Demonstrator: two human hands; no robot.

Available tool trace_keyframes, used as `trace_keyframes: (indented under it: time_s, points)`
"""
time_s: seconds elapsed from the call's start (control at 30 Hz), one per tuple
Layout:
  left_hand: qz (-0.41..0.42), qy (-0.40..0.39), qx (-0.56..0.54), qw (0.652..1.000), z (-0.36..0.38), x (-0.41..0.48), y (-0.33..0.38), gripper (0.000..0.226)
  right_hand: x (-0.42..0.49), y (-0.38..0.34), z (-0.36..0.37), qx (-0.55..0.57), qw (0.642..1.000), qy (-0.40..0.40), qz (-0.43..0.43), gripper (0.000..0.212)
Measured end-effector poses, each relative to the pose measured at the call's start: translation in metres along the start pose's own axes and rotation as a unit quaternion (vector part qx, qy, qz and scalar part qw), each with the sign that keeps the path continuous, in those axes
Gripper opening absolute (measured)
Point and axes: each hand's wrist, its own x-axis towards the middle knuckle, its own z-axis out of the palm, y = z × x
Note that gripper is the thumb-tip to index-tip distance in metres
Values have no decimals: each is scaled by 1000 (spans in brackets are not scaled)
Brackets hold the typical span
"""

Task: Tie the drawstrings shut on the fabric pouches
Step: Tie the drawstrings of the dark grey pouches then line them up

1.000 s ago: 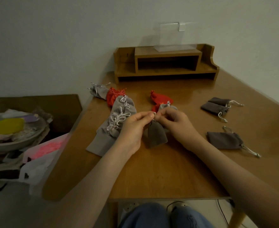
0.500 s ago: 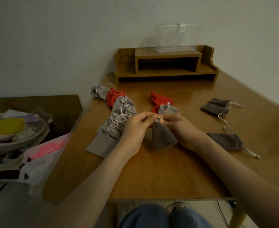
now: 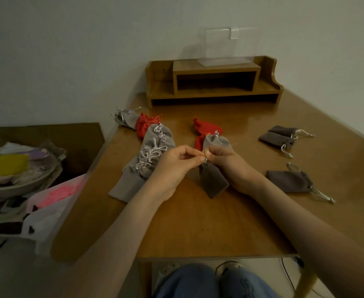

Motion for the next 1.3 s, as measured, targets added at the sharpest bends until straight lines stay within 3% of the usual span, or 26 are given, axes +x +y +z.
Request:
trace_keyframes:
  time_s: [0.23,0.37,0.47,0.73,0.97,1.1,1.3]
  points:
    - [77,58,216,972,0,-2,-6,7,1,-1,8,-131,990,54,-15,16]
    - [89,50,300,948,0,-4,-3,3,4,2,8,-290,953,83,-37,14]
    - [104,37,348,931,-1,-5,0,6,5,3,7,-333,937,94,-56,17]
    - [101,14,381,919,1,0,-1,18,5,6,8,-306,944,113,-56,15]
    - [129,56,440,887,8,-1,-6,14,5,3,9,-297,949,99,-49,22]
    - [184,94,476,855,10,-2,-10,11,4,2,9,-228,967,100,-49,21]
    - [250,116,465,841,15,-5,-10,6,4,-3,7,-92,990,102,-4,28]
